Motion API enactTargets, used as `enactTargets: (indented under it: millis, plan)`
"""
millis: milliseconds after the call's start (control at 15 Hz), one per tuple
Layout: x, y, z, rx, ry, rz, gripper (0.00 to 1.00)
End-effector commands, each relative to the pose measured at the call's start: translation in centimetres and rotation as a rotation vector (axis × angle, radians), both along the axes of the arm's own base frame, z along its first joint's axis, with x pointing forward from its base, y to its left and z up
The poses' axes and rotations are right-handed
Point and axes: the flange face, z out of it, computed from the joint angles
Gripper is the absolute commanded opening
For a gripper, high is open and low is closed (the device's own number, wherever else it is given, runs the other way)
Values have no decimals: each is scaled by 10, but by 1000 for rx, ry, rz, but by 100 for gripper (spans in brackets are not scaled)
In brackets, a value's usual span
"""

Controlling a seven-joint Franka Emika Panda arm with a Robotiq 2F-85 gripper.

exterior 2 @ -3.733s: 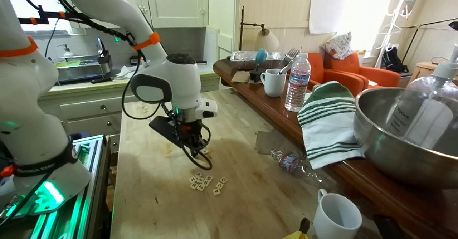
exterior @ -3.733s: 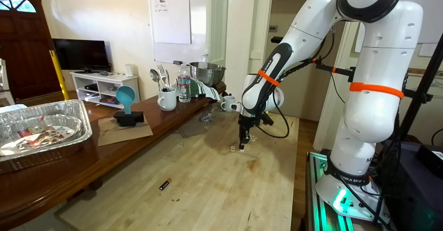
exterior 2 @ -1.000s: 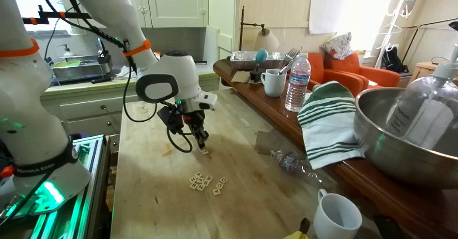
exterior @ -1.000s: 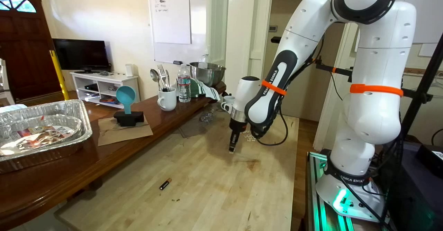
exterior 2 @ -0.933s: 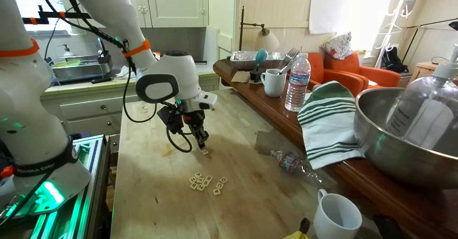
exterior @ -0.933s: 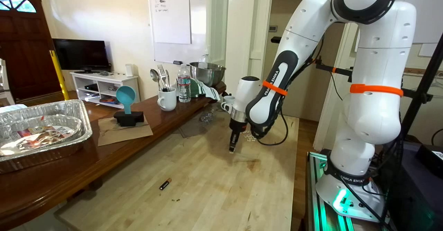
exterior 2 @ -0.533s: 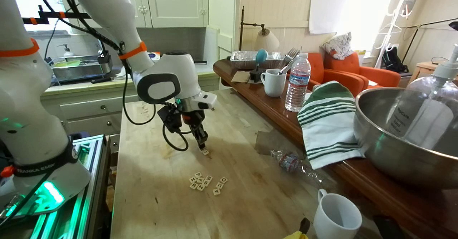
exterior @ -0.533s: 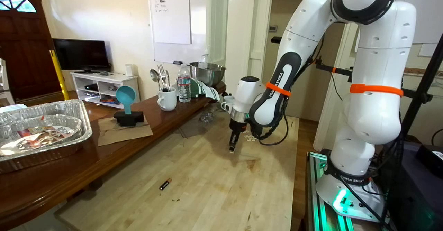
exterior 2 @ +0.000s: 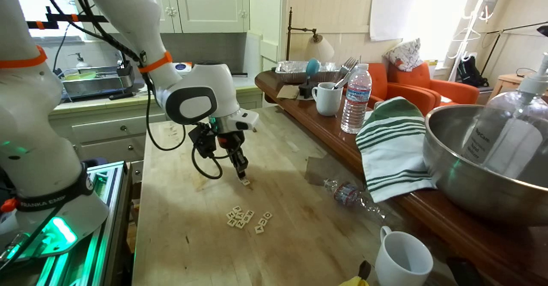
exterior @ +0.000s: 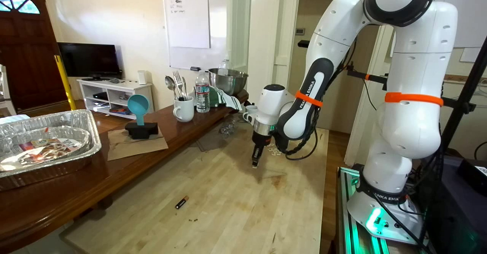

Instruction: Replace the letter W with L on the pile of letters on the left to spell the word LET

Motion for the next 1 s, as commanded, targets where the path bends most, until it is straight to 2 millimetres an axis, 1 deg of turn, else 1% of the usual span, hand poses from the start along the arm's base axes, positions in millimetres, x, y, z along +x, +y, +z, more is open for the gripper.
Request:
enactTargets:
  millis: [0, 600, 933]
  plan:
    - [-5, 4, -11, -5, 42, -13, 0]
    - [0, 14, -2, 13, 18, 4, 0]
    - [-1, 14, 0, 7, 21, 12, 0]
